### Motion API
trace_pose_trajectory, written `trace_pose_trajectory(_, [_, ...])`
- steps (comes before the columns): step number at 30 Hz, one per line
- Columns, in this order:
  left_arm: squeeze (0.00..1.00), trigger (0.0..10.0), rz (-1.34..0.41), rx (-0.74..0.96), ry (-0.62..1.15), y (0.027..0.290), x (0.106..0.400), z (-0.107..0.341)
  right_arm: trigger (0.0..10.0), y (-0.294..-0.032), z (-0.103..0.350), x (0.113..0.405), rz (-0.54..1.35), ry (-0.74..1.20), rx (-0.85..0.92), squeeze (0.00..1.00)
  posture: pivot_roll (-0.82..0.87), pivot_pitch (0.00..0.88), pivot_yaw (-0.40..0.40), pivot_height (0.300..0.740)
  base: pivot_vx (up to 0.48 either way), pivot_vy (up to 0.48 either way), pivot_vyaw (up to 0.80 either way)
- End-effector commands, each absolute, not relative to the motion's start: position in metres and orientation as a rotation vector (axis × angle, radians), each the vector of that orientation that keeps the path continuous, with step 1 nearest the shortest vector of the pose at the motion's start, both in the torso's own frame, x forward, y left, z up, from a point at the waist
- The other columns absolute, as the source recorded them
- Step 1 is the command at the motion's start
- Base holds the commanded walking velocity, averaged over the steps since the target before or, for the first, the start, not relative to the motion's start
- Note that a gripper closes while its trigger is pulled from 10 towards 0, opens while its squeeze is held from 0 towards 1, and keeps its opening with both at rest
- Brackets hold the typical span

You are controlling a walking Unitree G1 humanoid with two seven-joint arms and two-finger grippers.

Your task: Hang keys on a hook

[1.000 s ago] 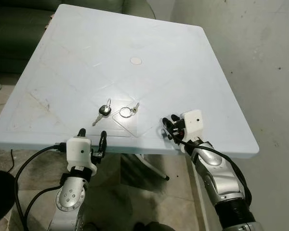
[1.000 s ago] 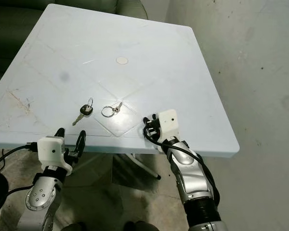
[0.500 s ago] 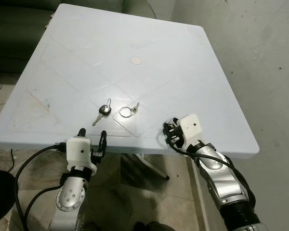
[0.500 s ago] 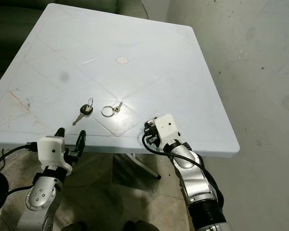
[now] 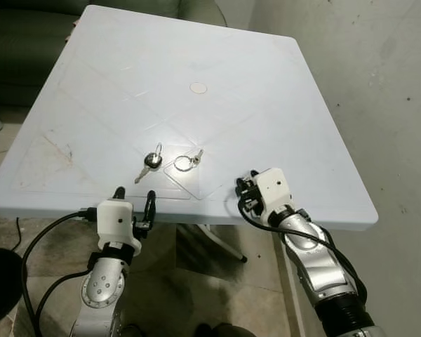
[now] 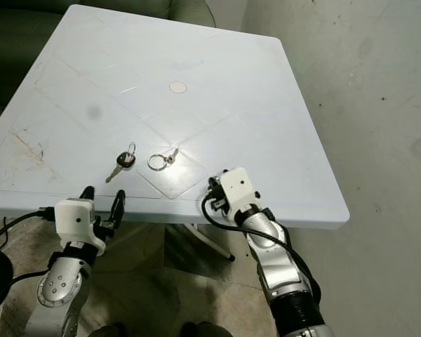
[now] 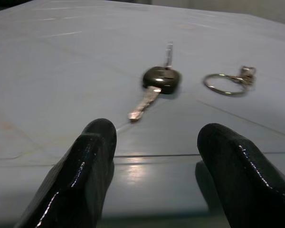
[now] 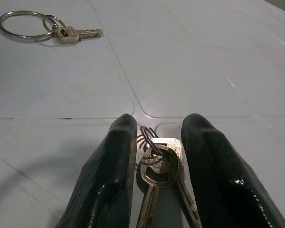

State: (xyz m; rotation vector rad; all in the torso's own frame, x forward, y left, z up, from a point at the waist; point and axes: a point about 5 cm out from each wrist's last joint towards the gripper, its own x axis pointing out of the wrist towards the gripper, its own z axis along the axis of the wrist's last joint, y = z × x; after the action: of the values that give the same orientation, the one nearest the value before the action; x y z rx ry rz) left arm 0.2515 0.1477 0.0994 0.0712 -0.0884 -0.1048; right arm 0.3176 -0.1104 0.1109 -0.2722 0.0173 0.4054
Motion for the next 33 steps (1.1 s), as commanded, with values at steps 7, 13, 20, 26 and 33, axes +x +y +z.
trace_pose_trajectory(7, [0.0,10.0,-0.24,0.086,-0.114,0.116,0.245,0.107,10.0,-0.114,0.107,0.317,0.392,0.027,-0.276,0.0,-0.02,0.19,-0.169,0.74,0.0,0.0,0.0])
trace_pose_trajectory(13, [0.0,10.0,-0.251,0.096,-0.111,0.113,0.243,0.106,10.0,-0.115,0.108,0.317,0.39,0.02,-0.277,0.0,-0.02,0.19,-0.169,0.74,0.0,0.0,0.0])
trace_pose_trajectory(20, [0.0,10.0,-0.28,0.087,-0.112,0.106,0.242,0.108,9.9,-0.116,0.107,0.316,0.394,0.016,-0.288,0.0,-0.02,0.192,-0.17,0.74,0.0,0.0,0.0])
trace_pose_trajectory(26, [0.0,10.0,-0.303,0.084,-0.117,0.1,0.24,0.11,10.0,-0.115,0.107,0.313,0.43,0.005,-0.304,0.0,-0.02,0.197,-0.17,0.74,0.0,0.0,0.0])
trace_pose_trajectory(33, [0.0,10.0,-0.309,0.083,-0.118,0.099,0.24,0.111,10.0,-0.113,0.103,0.309,0.465,0.013,-0.314,0.0,-0.03,0.198,-0.169,0.74,0.0,0.0,0.0])
